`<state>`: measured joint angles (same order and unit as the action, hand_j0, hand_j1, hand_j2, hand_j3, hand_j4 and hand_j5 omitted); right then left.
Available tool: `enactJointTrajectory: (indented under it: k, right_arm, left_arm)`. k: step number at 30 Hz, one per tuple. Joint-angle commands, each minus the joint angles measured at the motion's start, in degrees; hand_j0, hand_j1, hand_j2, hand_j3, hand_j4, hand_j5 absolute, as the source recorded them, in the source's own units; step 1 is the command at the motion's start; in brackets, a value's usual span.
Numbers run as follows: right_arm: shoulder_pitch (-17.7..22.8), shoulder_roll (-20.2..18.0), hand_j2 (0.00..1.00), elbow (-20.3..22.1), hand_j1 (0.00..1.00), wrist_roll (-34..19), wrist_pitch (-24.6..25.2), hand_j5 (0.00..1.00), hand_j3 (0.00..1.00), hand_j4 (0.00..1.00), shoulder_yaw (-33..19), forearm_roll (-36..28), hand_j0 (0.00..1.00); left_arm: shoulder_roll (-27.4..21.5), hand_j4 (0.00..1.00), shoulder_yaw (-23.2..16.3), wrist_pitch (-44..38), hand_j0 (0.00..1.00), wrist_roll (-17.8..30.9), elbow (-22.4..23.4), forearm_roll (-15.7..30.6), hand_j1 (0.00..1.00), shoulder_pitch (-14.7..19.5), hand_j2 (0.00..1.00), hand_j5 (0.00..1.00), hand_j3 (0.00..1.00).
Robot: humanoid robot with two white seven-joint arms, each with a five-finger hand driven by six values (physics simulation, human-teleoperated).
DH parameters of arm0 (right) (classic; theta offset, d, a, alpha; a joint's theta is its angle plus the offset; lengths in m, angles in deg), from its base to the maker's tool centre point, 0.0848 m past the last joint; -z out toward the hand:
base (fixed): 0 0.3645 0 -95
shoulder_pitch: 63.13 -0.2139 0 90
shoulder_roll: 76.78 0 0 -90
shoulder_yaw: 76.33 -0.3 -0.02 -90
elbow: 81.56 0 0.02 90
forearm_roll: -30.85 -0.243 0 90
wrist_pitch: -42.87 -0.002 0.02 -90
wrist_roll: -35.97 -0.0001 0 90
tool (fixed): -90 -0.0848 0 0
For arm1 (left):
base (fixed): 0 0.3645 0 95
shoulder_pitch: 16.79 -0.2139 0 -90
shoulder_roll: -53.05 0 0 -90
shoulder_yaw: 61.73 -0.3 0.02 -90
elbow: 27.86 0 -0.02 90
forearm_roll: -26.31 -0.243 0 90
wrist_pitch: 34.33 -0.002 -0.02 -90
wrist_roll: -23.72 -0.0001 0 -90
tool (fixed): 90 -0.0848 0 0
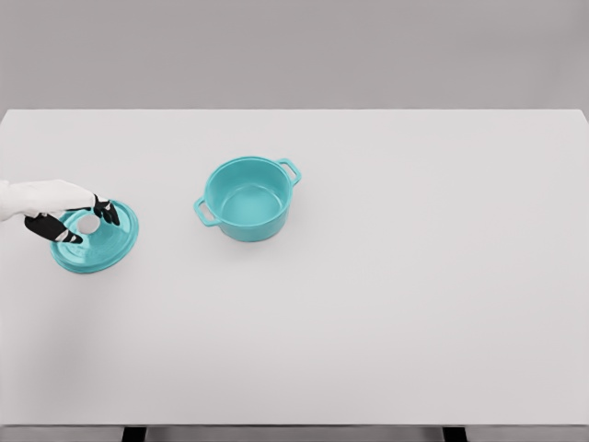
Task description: Cover the pot with left arm
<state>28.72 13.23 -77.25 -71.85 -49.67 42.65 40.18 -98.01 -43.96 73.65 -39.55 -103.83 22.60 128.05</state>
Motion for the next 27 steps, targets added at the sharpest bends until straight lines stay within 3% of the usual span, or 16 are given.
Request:
enactJointTrajectory:
  k: [1,19,27]
  right_arm:
    - [0.0,0.0,1.00,0.0,1.00,0.0,0.0,1.00,1.00,1.00,0.0,0.0,1.00]
    - [-0.1,0.0,1.00,0.0,1.00,0.0,0.0,1.00,1.00,1.00,0.0,0.0,1.00]
    - [0.0,0.0,1.00,0.0,1.00,0.0,0.0,1.00,1.00,1.00,0.0,0.0,1.00]
  left_arm:
    - [0.0,0.70,0.1,0.0,0.70,0.0,0.0,-0.1,0.70,0.0,0.70,0.70,0.70]
    - [0.7,0.66,0.1,0.0,0.66,0.0,1.2,-0.3,0.66,0.0,0.66,0.66,0.66]
    - [0.7,0.55,0.2,0.0,0.55,-0.1,1.2,-0.2,0.55,-0.3,0.55,0.55,0.55]
